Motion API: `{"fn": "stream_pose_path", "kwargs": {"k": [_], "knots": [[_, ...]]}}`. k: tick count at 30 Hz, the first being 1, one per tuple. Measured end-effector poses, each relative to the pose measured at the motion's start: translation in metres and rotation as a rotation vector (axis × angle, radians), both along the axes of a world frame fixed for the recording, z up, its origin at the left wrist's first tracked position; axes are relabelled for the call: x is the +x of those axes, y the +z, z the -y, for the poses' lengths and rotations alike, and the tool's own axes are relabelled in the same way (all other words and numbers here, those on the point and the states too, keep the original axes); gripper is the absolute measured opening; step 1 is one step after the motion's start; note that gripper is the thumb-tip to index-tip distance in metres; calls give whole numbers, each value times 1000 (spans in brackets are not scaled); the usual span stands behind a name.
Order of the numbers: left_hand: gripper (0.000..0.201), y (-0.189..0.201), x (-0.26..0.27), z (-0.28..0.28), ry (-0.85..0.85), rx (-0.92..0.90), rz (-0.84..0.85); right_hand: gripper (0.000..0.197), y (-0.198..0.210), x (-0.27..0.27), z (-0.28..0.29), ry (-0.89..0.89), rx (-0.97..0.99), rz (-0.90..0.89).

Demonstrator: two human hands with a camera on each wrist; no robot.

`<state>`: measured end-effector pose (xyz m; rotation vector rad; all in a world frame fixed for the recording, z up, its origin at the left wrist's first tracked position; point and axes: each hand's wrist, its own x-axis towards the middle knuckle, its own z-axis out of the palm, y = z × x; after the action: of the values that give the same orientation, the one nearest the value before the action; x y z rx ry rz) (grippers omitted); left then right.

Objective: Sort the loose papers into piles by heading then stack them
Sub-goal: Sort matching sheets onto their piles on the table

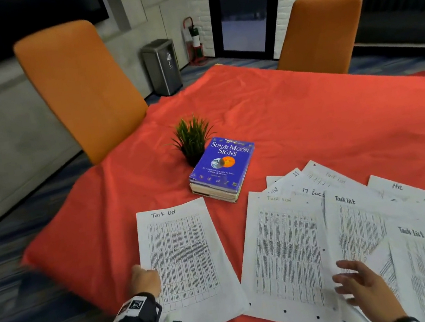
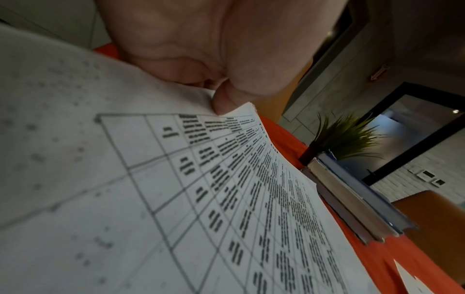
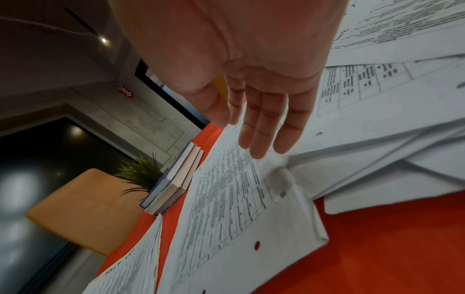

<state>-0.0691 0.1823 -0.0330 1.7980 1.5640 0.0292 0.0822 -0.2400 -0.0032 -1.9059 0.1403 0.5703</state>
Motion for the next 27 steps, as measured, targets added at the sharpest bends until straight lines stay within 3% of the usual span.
{"fn": "stream_pose_path", "kwargs": {"k": [3,5,7,8,11,13,14,17,20,23,27], "knots": [[27,4,-2,2,12,10,-33,20,-7,-2,6,-6,-43,-12],[46,11,-3,10,8,92,-97,22,-13,-3,12,-16,-104,-19],[57,23,1,25,-81,249,-131,22,-19,-3,18,-33,-171,-32],[53,28,6,35,-158,290,-88,22,-21,-3,20,-35,-200,-50],[30,31,31,78,-442,113,123,22,-32,-7,20,-56,-239,-172],[28,29,53,112,-573,-12,165,30,-41,-9,19,-50,-242,-245],[31,27,63,128,-613,-39,170,30,-42,-10,17,-42,-226,-286],[39,17,90,162,-662,-104,117,4,-26,-15,10,48,-200,-319],[41,9,102,173,-657,-103,43,15,-23,-11,0,-27,-98,-349],[43,1,107,175,-663,-158,35,13,-15,-8,-7,73,-183,-244],[10,-2,110,171,-697,-229,58,20,-6,-7,-11,112,-158,-24]]}}
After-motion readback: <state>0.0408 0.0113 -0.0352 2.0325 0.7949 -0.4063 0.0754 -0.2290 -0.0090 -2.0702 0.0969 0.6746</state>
